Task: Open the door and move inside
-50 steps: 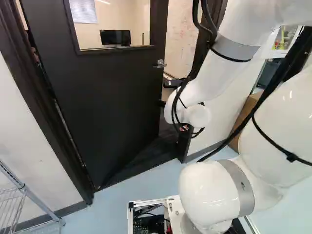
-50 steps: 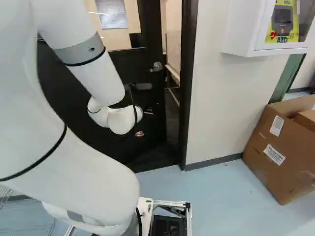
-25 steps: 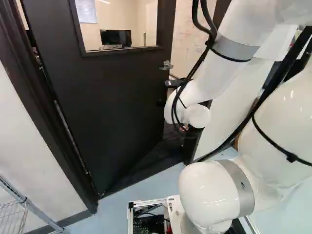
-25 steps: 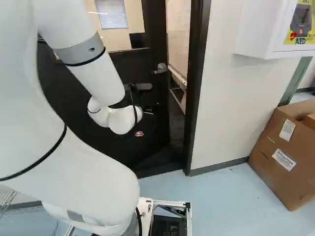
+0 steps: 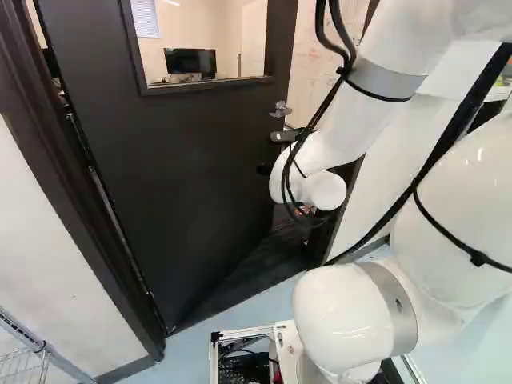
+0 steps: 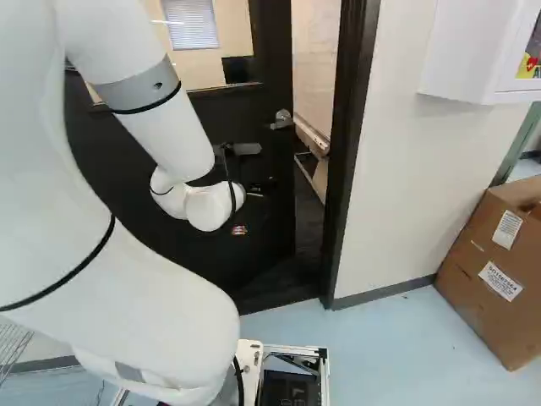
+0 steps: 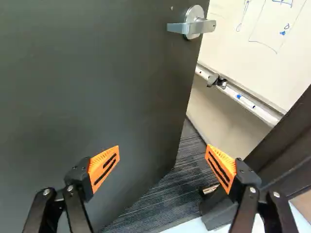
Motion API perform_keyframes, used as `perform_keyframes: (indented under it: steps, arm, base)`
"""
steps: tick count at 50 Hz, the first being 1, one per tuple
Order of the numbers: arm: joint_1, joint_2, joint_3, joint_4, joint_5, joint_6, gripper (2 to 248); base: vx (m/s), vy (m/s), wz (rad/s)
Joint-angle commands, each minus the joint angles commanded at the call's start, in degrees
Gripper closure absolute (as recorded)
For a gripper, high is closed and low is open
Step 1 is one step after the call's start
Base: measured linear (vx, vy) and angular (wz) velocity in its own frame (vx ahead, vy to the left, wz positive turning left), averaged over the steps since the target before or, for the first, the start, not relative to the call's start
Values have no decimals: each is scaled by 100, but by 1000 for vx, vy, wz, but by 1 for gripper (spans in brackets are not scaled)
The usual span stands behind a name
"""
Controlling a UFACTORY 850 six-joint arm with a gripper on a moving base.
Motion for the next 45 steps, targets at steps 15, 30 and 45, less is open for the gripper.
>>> perform_keyframes:
  steps: [15,30,45]
  arm:
    - [0,0,0,0,0,0,3]
    - [0,0,0,0,0,0,3]
    - [0,0,0,0,0,0,3]
  base:
    - [68,60,-12]
    - [44,40,-9]
    - [26,26,-5]
